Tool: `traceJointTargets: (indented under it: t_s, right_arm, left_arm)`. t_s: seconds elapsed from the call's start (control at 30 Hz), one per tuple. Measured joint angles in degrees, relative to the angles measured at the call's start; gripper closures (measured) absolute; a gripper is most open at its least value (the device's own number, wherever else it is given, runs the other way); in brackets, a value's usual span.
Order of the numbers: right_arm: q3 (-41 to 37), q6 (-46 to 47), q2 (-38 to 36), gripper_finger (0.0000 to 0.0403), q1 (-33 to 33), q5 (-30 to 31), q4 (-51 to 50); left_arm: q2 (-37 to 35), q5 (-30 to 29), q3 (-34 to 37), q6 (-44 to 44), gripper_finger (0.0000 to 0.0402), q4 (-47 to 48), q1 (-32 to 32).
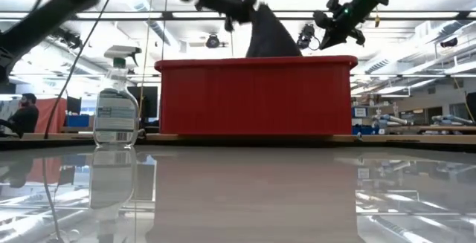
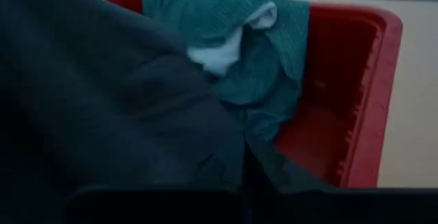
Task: Fold Laundry from Bin
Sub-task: Put the gray short on the table
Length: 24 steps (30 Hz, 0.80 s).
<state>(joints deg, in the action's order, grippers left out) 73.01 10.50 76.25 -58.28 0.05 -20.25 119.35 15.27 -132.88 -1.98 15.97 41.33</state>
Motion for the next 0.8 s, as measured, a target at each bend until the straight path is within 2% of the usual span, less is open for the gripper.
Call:
traceJointTargets:
  t_s: [0.2,0.43,0.67,0.8]
  right_arm:
    - [0.0,-0.1,0.0,0.0396,0.1,-5.9,4.1]
    - [0.0,-0.1,0.0,0.0398,2.3,-11.1,7.9]
    - [0.0,6.9,-0.1,0.0400,8.3,-15.9,7.5]
    - [0.0,11.1,-0.1,0.0400,14.0,-16.2,7.3]
  left_arm:
    - [-8.0,-0.6,0.0,-0.7,0.0401,8.4,-1.2]
    - [-14.2,-1.9,0.0,-0.9,0.0401,19.1,-3.7]
    - [-19.0,-2.6,0.0,-1.0,0.0401,29.1,-8.2]
    - [-22.1,-3.3,0.0,1.9,0.0401,35.4,-12.8]
